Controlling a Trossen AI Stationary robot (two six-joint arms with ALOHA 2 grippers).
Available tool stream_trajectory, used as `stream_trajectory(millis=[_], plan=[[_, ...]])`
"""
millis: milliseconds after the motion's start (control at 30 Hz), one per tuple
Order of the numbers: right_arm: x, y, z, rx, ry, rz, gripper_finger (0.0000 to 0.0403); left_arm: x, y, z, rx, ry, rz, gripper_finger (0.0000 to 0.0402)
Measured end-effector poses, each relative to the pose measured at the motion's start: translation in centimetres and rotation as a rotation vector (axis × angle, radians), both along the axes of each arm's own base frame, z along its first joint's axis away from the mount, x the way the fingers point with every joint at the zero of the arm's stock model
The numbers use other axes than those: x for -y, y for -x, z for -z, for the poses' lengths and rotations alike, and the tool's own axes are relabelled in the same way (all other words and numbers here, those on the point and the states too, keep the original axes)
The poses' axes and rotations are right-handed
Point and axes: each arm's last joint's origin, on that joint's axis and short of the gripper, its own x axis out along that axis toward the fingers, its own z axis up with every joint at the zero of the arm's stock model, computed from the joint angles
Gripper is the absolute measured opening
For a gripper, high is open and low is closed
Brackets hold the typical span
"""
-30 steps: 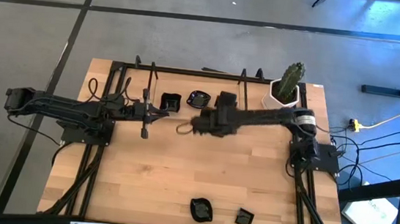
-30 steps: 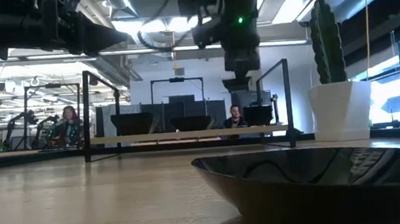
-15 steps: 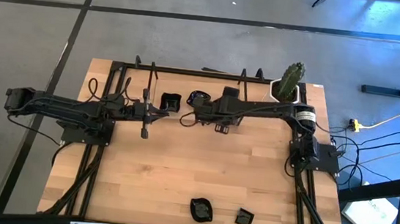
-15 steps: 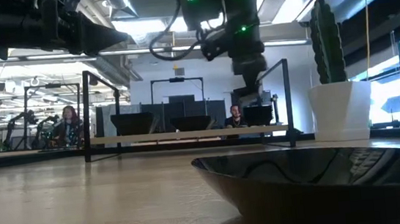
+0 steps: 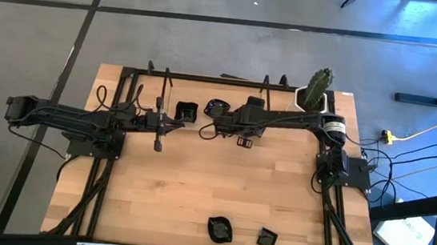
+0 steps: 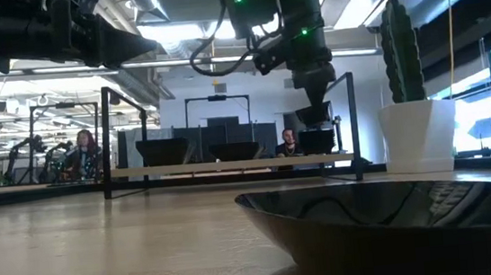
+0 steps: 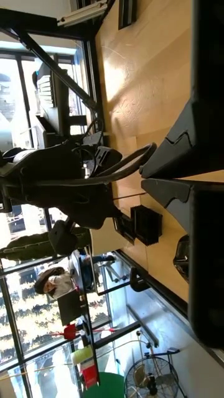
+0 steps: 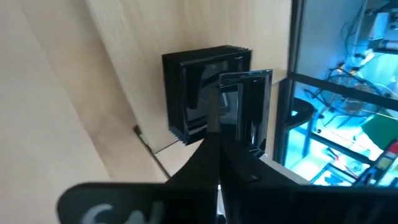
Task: Pick & Place Mini shaped plates
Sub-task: Stack the top square plate on the top of the square plate on the shelf
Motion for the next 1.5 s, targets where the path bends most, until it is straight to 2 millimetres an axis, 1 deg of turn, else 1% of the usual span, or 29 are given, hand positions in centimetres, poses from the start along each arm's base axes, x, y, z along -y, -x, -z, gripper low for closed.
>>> stream_trajectory(millis=[133, 433, 533, 767, 1067, 1200, 1500], plan=[[0.0, -0.2, 0.0, 0.009, -0.009, -0.015, 0.0, 0.0, 0.0, 0.0, 0.0, 0.0, 0.0, 0.0006], [0.5, -0.3, 0.1, -0.051, -0.025, -0.122, 0.0, 0.0, 0.0, 0.0, 0.0, 0.0, 0.0, 0.0008], [0.9, -0.5, 0.1, -0.032, -0.029, -0.115, 0.0, 0.0, 0.0, 0.0, 0.0, 0.0, 0.0, 0.0008], [0.8, -0.5, 0.1, -0.026, -0.052, -0.111, 0.0, 0.0, 0.0, 0.0, 0.0, 0.0, 0.0, 0.0004], [1.3, -0.4, 0.2, -0.018, -0.086, -0.094, 0.0, 0.0, 0.0, 0.0, 0.0, 0.0, 0.0, 0.0006], [1.9, -0.3, 0.2, -0.009, -0.128, -0.075, 0.0, 0.0, 0.0, 0.0, 0.0, 0.0, 0.0, 0.0004], [3.5, 0.0, 0.3, 0.006, -0.16, -0.028, 0.0007, 0.0, 0.0, 0.0, 0.0, 0.0, 0.0, 0.0007]])
